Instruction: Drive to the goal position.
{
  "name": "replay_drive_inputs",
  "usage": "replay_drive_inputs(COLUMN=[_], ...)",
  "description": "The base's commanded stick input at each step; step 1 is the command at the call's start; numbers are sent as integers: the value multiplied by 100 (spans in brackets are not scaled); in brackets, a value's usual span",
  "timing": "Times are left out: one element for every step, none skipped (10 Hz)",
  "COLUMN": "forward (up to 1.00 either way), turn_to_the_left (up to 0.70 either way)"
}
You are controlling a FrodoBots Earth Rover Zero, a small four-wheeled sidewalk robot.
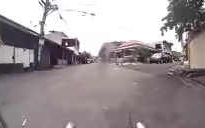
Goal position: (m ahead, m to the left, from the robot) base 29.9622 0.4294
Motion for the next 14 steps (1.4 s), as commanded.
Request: replay_drive_inputs(forward=[70,70,70,70,70,70,70,70,70,70,70,70,70,70], turn_to_the_left=[-2,0,0,0,0,0,0,0,0,0,0,0,0,0])
